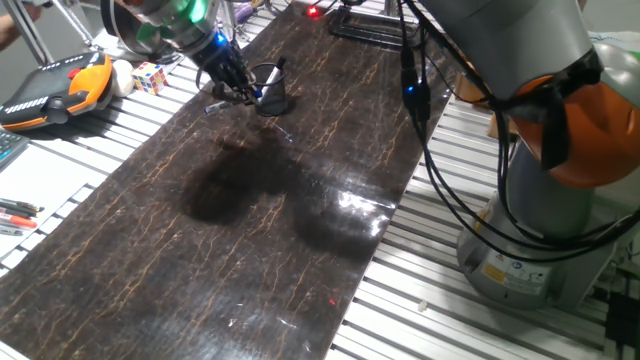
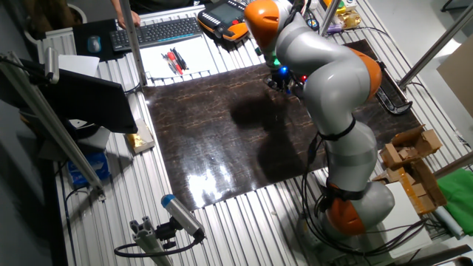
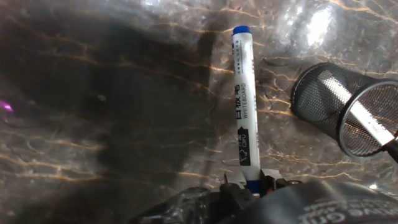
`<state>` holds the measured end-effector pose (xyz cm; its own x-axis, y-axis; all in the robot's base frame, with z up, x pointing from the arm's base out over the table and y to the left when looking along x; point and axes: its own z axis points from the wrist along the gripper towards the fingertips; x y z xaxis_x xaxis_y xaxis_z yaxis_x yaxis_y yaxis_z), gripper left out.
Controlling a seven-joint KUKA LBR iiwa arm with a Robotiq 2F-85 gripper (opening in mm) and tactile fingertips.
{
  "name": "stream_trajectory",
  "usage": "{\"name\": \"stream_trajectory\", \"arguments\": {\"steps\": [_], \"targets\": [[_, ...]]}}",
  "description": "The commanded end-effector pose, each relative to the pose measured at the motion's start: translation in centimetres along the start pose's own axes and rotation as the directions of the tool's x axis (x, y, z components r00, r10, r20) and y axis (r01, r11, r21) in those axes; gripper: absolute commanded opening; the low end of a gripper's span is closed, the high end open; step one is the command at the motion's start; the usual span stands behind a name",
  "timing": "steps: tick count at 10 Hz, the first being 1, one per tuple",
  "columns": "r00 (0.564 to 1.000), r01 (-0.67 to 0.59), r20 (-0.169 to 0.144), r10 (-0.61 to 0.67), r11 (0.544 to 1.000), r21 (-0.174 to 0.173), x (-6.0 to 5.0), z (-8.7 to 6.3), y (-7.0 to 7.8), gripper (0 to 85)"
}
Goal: Put the pen into the pen holder
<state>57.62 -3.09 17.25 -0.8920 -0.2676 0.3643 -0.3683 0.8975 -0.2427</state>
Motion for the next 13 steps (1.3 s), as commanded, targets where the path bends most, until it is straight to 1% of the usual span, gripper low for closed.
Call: {"name": "stream_trajectory", "arguments": {"steps": [1,2,3,4,5,6,7,8,9,10,12,13], "targets": [[1.0,0.017,-0.006,-0.017,1.0,0.002,0.0,-0.03,0.0,1.3],[1.0,0.028,-0.01,-0.028,1.0,0.005,0.0,-0.03,0.0,1.3],[1.0,0.027,-0.006,-0.027,1.0,0.004,0.0,-0.03,0.0,1.3],[1.0,0.025,0.002,-0.025,1.0,0.014,0.0,-0.03,0.0,1.3],[1.0,0.026,0.005,-0.026,1.0,0.005,0.0,-0.03,0.0,1.3],[1.0,0.027,0.006,-0.027,1.0,0.007,0.0,-0.03,0.0,1.3],[0.999,0.049,0.009,-0.049,0.999,0.022,0.0,-0.03,0.0,1.3],[0.998,0.058,0.016,-0.058,0.998,0.001,0.0,-0.03,0.0,1.3],[0.998,0.058,0.027,-0.058,0.998,0.003,0.0,-0.03,0.0,1.3],[0.998,0.056,0.026,-0.056,0.998,0.012,0.0,-0.03,0.0,1.7],[0.999,0.048,0.001,-0.048,0.998,0.033,0.04,-0.08,-0.1,2.3],[0.999,0.045,-0.008,-0.045,0.998,0.04,0.32,-0.32,-0.84,3.3]]}}
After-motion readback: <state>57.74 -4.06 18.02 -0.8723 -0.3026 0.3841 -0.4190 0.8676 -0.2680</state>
